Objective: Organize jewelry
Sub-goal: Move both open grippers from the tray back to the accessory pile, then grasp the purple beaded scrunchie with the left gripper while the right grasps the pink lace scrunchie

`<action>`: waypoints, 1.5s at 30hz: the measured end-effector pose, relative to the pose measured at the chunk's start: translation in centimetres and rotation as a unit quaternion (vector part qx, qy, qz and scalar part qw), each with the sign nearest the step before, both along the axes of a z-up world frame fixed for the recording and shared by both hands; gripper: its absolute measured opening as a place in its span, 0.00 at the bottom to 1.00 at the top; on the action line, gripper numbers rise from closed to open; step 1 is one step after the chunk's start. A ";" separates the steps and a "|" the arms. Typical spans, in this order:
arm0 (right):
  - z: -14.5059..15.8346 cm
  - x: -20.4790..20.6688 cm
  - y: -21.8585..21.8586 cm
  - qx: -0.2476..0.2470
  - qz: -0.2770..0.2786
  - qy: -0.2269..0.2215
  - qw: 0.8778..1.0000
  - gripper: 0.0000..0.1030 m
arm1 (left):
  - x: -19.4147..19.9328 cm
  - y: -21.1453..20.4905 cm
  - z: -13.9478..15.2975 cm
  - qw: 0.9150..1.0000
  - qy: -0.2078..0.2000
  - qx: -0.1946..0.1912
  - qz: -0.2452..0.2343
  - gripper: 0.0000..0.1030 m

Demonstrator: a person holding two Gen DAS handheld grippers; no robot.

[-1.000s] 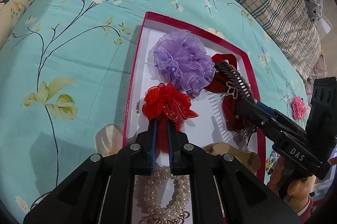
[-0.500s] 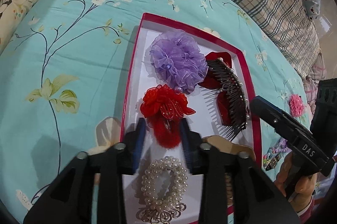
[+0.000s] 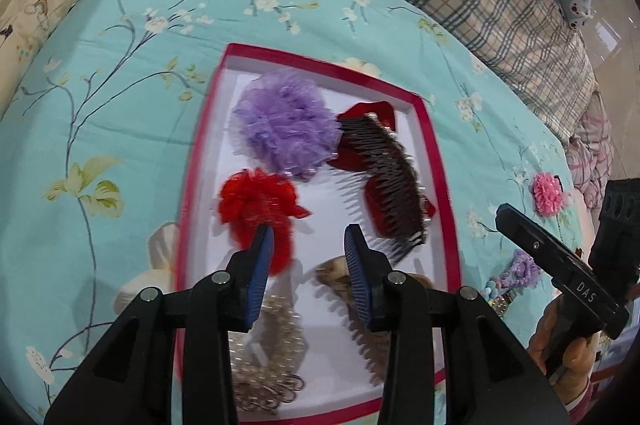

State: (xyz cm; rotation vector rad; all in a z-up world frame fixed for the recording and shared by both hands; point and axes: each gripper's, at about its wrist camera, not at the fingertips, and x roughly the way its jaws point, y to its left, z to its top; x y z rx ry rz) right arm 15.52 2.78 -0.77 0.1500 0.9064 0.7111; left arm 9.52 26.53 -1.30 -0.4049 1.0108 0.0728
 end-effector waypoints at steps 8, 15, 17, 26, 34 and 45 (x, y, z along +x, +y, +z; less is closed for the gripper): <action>0.2 -0.6 -6.1 -0.001 -0.051 0.001 0.999 0.50 | 1.0 -3.7 1.0 0.999 -0.006 -0.002 -0.034 0.33; 0.7 -1.0 -12.2 -0.008 -0.103 0.001 0.995 0.51 | 1.8 -8.1 1.1 0.997 -0.005 -0.006 -0.074 0.41; 0.7 -1.2 -13.9 -0.008 -0.118 0.001 0.993 0.51 | 2.1 -9.5 1.2 0.996 -0.004 -0.007 -0.088 0.41; 0.8 -1.7 -20.4 -0.019 -0.172 -0.001 0.985 0.52 | 2.9 -16.2 1.4 0.989 0.000 -0.012 -0.149 0.41; 0.9 -0.5 -24.5 -0.021 -0.207 -0.003 0.978 0.52 | 3.7 -21.9 0.6 0.978 0.011 -0.011 -0.208 0.41; 0.0 3.3 -27.0 -0.013 -0.239 0.004 0.971 0.52 | 5.8 -26.8 -2.1 0.960 0.049 -0.007 -0.276 0.43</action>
